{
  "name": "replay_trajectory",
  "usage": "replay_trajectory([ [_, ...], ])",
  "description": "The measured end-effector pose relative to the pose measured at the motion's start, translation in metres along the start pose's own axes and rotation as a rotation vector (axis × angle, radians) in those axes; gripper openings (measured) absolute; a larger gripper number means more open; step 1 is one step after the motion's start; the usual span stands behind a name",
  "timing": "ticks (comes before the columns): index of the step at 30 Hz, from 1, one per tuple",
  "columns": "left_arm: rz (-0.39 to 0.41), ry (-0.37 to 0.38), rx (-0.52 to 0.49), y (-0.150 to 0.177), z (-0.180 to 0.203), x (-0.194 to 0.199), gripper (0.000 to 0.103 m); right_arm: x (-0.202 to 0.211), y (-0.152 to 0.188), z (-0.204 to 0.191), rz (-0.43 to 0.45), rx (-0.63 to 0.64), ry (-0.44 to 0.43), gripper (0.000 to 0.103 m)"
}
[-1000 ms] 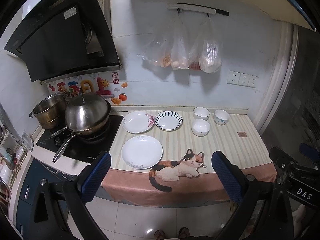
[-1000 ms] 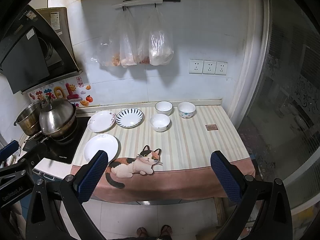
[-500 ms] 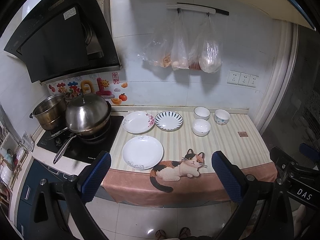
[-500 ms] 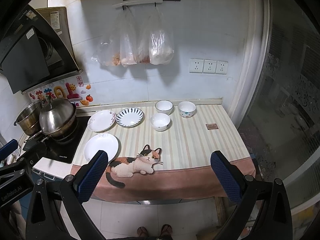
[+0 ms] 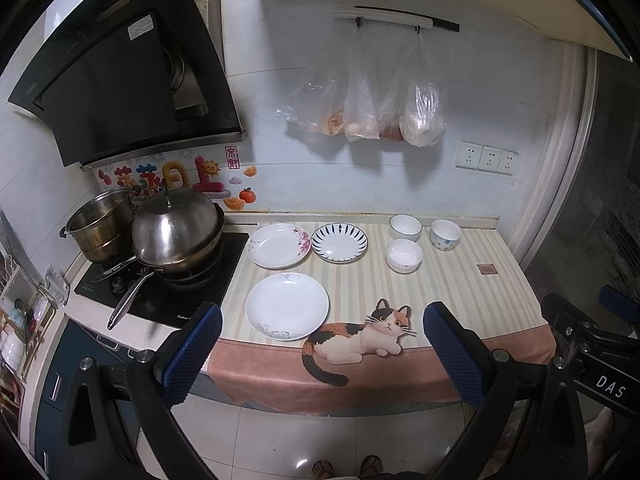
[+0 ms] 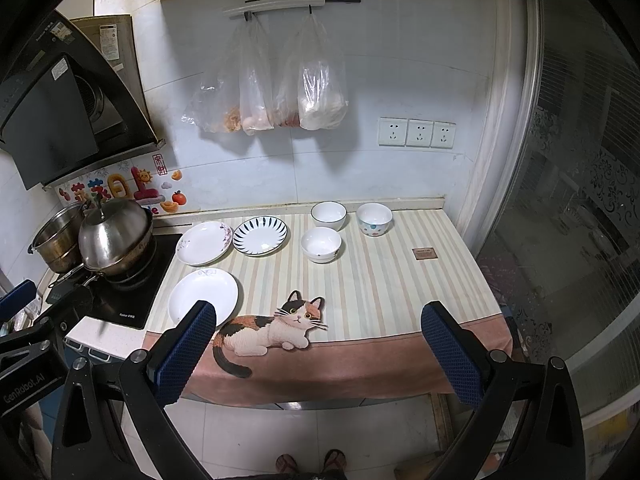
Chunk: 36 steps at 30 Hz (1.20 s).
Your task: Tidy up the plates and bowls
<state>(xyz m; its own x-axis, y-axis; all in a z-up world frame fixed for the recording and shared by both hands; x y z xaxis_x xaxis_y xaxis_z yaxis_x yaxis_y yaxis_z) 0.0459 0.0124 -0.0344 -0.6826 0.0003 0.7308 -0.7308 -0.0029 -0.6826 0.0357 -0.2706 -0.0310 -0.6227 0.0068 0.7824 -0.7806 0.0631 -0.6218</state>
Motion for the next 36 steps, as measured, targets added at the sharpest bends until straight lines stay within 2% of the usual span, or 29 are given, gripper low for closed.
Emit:
replay_trajectory([
  [36, -0.009, -0.001, 0.001, -0.003, -0.013, -0.002, 0.103, 0.0, -0.005, -0.005, -0.005, -0.01, 0.002, 0.103],
])
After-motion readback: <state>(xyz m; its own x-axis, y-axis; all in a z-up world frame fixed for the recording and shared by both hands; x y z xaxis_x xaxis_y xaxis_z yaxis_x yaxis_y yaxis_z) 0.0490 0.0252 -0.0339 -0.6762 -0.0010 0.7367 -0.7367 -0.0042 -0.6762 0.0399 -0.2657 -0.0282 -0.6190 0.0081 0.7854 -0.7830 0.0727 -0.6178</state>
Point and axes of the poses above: each gripper's, at about its wrist camera, not at the fingertips, and x roughly against the way its jaws point, z to its right, y to its underside, the point moved 6 cm from there along -x, roughly the way its jaws point, and after that the axes turned 7 degrees about -z, right-handed, at the moved point
